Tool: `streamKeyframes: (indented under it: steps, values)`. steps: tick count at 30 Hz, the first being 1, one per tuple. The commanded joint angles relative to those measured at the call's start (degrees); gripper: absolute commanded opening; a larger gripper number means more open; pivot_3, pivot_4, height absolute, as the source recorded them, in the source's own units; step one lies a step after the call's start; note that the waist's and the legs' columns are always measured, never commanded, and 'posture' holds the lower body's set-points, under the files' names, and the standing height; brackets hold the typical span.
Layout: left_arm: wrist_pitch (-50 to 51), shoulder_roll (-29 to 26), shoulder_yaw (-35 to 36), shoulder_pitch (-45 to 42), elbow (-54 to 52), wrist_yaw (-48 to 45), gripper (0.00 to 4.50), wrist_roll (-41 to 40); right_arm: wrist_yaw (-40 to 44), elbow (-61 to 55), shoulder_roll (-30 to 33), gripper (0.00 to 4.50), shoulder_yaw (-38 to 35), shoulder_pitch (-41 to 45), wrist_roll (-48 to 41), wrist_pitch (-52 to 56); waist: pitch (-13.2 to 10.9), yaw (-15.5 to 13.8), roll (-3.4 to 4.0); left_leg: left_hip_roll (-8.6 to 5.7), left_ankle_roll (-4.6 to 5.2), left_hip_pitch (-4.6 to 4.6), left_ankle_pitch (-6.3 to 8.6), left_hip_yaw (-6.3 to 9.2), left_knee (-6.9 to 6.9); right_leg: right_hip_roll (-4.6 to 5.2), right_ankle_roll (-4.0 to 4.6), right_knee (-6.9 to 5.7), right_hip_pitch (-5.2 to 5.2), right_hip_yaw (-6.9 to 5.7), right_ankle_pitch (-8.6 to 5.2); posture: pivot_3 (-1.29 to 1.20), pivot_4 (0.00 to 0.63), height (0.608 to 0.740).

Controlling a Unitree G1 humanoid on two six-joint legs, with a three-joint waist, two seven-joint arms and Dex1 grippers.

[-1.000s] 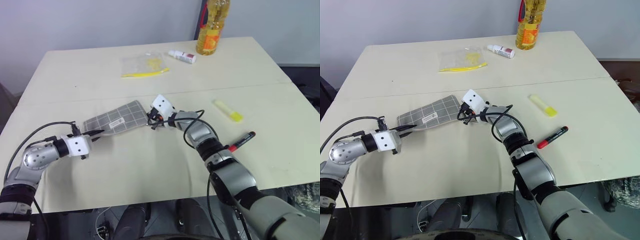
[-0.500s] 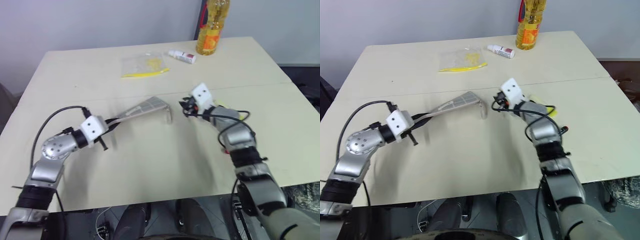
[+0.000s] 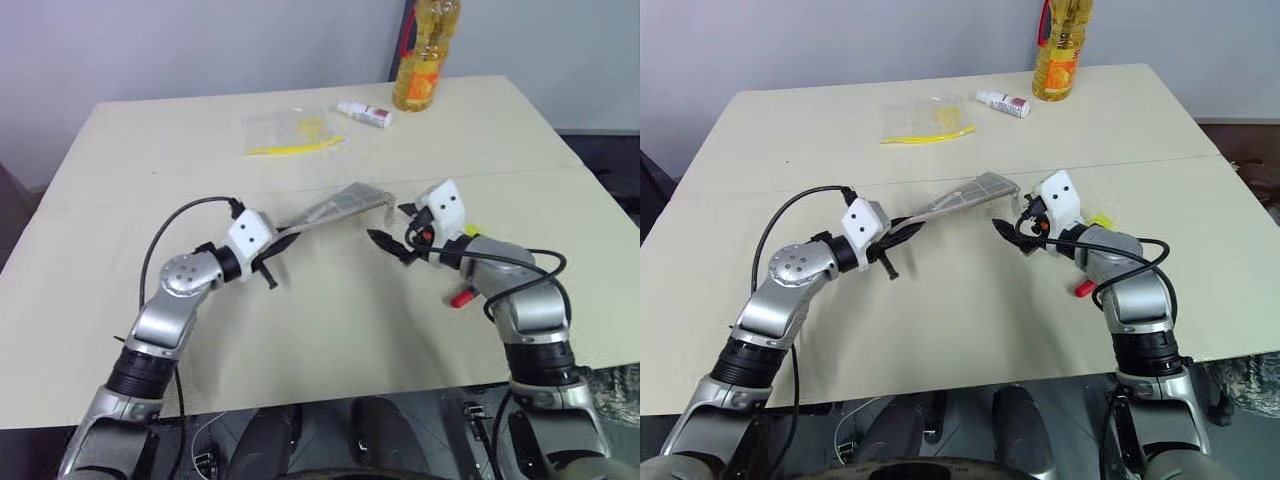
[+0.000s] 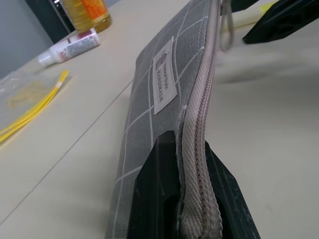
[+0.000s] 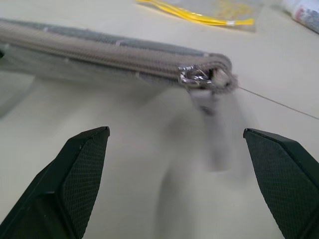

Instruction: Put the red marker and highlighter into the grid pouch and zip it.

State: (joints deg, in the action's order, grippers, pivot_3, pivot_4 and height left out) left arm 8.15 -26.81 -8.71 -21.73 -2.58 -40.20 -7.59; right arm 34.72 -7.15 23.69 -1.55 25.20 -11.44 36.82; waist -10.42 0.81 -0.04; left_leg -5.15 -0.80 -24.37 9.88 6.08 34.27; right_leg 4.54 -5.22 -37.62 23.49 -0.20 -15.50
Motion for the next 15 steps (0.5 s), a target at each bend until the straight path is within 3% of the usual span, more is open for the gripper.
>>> streamKeyframes:
  steps: [1, 3, 10, 15]
  values:
    - [-0.14, -0.10, -0.05, -0.51, -1.79, -0.74, 0.00, 0.31, -3.50, 0.22, -2.39, 4.23, -1.45, 1.93, -1.31, 0.37, 0.00, -0.07, 0.00, 0.00, 0.00, 0.00, 0.00, 0.00, 0.00, 0.00, 0.00, 0.00, 0.00, 0.00, 0.00, 0.00, 0.150, 0.740]
    - [0.00, 0.18, -0.20, -0.47, -2.09, -0.83, 0.00, 0.46, -4.72, 1.33, -3.18, 3.59, -1.73, 2.60, -1.45, 0.75, 0.00, -0.11, 0.00, -0.01, 0.00, 0.00, 0.00, 0.00, 0.00, 0.00, 0.00, 0.02, -0.01, 0.00, 0.00, 0.00, 0.150, 0.740]
    - [0.58, 1.37, -1.19, -0.07, -2.88, 0.37, 0.00, 1.96, -5.51, -0.39, -2.52, 0.11, 0.40, 2.78, -1.28, 1.81, 0.00, -0.16, 0.00, -0.02, 0.00, -0.01, 0.00, 0.00, 0.00, 0.01, 0.00, 0.05, -0.03, 0.00, 0.00, 0.00, 0.150, 0.740]
    - [1.73, 3.26, -3.66, -0.35, -3.82, 2.17, 0.00, 4.85, -3.94, -4.15, 1.51, 0.05, 7.94, 2.11, 2.86, 3.23, 0.00, -0.17, 0.00, -0.02, 0.00, -0.01, 0.00, 0.00, 0.00, 0.01, 0.00, 0.06, -0.02, 0.00, 0.00, 0.00, 0.150, 0.740]
